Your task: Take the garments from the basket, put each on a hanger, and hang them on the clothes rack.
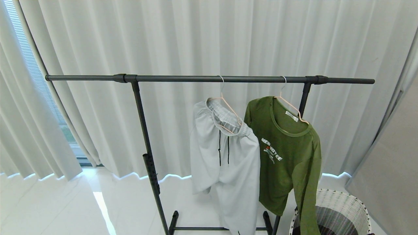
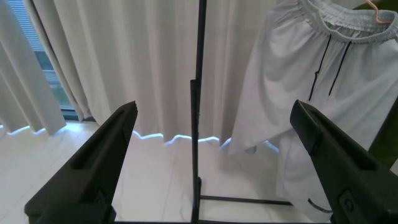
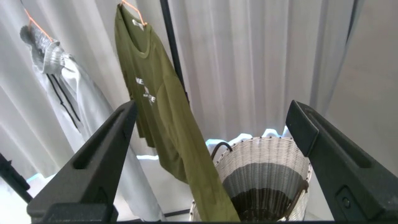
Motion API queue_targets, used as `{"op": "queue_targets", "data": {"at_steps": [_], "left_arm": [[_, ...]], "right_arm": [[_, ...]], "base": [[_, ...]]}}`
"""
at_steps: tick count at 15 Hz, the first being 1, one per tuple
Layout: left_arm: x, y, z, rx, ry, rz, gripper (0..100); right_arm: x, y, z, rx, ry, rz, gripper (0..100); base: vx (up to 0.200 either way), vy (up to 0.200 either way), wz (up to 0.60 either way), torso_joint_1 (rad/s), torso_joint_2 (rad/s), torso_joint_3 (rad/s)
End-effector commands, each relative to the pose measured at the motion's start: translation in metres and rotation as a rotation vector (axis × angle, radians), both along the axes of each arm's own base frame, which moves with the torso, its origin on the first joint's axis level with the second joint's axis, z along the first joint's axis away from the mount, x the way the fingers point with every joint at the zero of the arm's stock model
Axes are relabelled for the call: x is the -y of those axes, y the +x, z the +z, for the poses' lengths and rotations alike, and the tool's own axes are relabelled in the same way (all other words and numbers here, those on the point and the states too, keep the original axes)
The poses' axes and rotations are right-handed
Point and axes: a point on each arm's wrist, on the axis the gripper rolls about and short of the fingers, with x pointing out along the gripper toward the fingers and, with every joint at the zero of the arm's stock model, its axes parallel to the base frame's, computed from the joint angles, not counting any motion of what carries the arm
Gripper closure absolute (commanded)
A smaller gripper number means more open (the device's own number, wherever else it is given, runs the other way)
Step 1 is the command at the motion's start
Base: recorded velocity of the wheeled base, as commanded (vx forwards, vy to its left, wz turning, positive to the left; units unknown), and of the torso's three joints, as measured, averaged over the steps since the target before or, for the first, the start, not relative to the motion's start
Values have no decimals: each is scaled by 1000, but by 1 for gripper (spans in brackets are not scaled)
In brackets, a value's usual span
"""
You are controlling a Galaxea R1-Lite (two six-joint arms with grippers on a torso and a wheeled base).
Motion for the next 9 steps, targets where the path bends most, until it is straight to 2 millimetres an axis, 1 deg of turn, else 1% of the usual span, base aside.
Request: {"op": "queue_targets", "data": {"at_steps": [1,9], "left_arm": [[0,0,0,1,0,1,0],[0,0,0,1,0,-8,0]], "right_arm": [[0,0,0,2,0,0,0],[0,0,0,2,0,0,0]], "base": [[0,0,0,0,0,0],[0,0,0,0,0,0]]}}
